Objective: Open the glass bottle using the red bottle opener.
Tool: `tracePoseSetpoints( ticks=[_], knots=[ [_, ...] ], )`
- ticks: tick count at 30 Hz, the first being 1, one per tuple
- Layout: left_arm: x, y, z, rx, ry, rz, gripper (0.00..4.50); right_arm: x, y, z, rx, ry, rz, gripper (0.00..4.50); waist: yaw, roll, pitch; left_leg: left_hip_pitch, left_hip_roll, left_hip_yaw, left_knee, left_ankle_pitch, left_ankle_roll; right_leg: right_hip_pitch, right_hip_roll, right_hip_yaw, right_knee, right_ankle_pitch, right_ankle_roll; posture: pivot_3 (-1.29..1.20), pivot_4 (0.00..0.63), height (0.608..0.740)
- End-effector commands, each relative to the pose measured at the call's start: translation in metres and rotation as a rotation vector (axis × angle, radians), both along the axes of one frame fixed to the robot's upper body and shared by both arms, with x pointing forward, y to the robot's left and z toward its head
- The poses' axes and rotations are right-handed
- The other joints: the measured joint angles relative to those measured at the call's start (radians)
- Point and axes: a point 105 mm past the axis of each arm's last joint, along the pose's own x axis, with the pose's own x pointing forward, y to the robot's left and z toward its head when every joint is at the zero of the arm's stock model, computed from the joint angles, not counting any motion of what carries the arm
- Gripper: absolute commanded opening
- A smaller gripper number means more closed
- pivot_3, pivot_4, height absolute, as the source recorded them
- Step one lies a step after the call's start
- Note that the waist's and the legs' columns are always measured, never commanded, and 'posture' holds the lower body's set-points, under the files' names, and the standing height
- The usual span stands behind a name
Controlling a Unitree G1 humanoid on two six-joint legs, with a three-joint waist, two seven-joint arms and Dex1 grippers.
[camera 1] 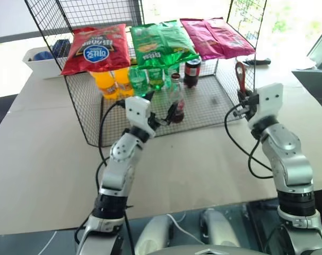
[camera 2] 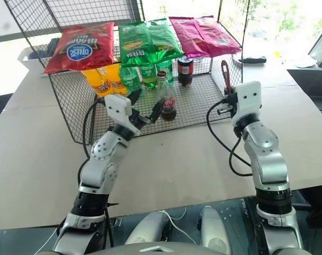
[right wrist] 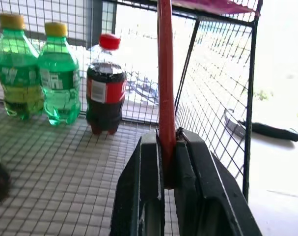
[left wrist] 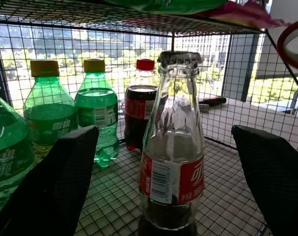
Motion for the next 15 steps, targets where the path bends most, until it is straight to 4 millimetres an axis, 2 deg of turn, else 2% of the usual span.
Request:
tracePoseSetpoints(
  ticks=[1,4,11,15],
  knots=[
    [0.005,-0.005,0.009,0.025,-0.086,-0.020,4.46,-0.013,0.004,0.029,-0.017,-0.158,0.001,0.00,0.001,0.000,0.000,-0.002,0.000,0.000,0.000,0.000,0.000,-0.002,0.000,0.000,0.000,0.000,0.000,0.00,0.150,0.734],
    [0.010,-0.005,0.008,0.030,-0.095,-0.025,4.46,-0.019,0.008,0.034,-0.026,-0.197,0.009,0.00,-0.001,0.000,0.000,-0.004,0.000,0.001,-0.001,0.000,0.000,-0.005,0.000,0.001,0.000,0.000,0.000,0.00,0.150,0.734],
    [0.019,-0.009,0.000,0.024,-0.085,-0.041,4.46,-0.032,0.015,0.032,-0.060,-0.220,0.007,0.00,-0.001,0.000,0.000,-0.004,0.000,0.002,-0.001,0.000,0.000,-0.005,0.000,0.002,0.002,0.000,0.000,0.00,0.150,0.734],
    [0.031,-0.012,0.000,0.016,-0.084,-0.030,4.46,-0.036,0.020,0.030,-0.068,-0.221,0.012,0.00,0.000,0.000,0.000,-0.003,0.000,0.002,0.000,0.000,0.000,-0.005,0.000,0.002,0.002,0.000,0.000,0.00,0.150,0.734]
  ],
)
